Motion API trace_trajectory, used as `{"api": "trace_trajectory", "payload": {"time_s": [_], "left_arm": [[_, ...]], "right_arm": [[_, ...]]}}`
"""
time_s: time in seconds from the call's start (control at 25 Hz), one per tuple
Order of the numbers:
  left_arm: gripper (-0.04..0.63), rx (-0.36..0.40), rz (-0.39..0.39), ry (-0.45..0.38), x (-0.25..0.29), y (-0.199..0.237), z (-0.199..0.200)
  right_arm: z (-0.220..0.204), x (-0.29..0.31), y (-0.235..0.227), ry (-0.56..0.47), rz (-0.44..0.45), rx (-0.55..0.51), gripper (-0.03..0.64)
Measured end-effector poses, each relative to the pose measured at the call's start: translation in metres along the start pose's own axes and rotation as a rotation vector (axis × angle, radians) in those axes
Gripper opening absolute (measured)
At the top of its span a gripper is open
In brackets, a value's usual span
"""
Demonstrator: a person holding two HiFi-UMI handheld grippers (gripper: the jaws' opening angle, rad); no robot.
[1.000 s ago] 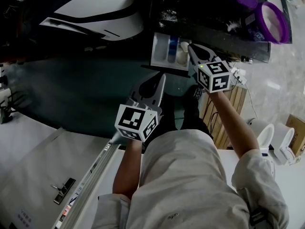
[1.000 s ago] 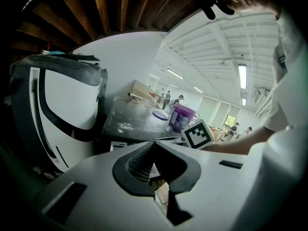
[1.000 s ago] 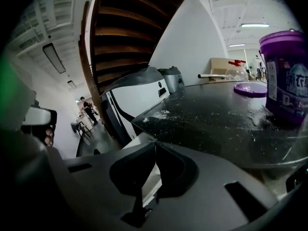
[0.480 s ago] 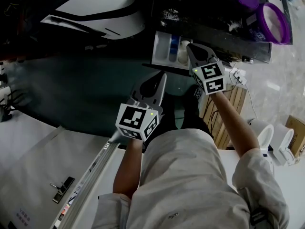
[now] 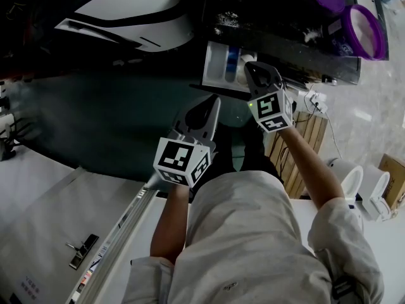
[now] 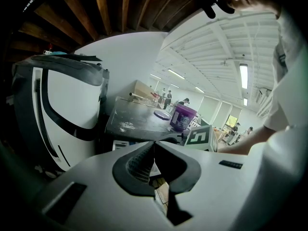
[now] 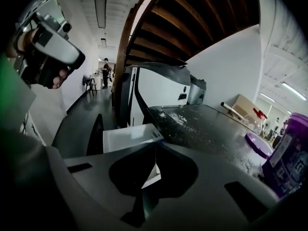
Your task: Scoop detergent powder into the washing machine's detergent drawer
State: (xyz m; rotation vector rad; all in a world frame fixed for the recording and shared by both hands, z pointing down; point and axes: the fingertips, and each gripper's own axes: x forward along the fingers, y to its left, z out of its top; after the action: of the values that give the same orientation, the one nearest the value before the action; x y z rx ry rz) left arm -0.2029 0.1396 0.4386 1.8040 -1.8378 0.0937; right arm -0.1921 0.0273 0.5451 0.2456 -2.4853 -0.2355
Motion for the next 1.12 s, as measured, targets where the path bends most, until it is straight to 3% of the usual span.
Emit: {"api": "trace_trajectory", "payload": {"time_s": [0.8,1.12], "left_arm": [[0.020,0.008,-0.005,-0.007,-0.003,-0.005,0.002],[0.020,0.012,-0.008,-0.011,-0.004,-0.010,0.001]], "right_arm": [[0.006,-0.011,0.023,-0.015,-0.009,-0.324,0.009],[0.009,-0.017,0.028,-0.027,-0.017,-0.373,0.009]]}}
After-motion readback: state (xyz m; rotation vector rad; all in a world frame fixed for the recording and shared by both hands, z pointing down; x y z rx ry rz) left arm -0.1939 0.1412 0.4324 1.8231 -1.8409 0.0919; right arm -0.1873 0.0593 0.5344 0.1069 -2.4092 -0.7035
